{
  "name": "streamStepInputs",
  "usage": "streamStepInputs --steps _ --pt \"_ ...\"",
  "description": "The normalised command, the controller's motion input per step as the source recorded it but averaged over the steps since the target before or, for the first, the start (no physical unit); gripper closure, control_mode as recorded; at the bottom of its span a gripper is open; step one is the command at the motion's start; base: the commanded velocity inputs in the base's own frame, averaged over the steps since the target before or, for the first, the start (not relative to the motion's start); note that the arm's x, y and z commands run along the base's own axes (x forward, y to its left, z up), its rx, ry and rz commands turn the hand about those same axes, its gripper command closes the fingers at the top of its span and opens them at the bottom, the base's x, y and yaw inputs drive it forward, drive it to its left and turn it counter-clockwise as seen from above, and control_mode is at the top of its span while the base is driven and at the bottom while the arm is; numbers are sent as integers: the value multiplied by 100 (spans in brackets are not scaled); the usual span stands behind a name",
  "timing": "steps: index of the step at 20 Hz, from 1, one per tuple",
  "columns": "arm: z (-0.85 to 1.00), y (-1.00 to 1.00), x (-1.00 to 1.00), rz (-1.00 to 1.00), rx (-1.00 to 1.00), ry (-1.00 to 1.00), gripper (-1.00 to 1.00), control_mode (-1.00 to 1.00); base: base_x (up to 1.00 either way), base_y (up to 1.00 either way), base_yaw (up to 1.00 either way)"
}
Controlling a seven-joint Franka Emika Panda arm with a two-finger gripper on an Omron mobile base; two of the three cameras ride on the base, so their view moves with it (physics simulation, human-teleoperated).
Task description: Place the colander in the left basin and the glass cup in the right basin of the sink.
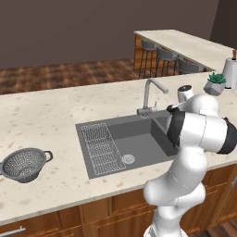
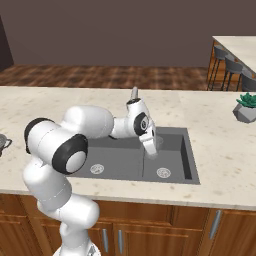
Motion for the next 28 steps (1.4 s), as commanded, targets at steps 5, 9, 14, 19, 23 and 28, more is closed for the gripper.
streamStepInputs --steps 5,9,14,19,23,28 --pt "-20 -1 23 -8 0 -6 100 -100 0 0 0" --pt "-22 -15 18 0 0 -8 100 -100 0 0 0" --pt "-13 -37 10 1 0 -2 100 -100 0 0 0" --pt "-10 -27 1 4 0 2 100 -100 0 0 0" --pt "-6 0 3 7 0 0 100 -100 0 0 0" --pt "-11 1 12 2 1 0 100 -100 0 0 0"
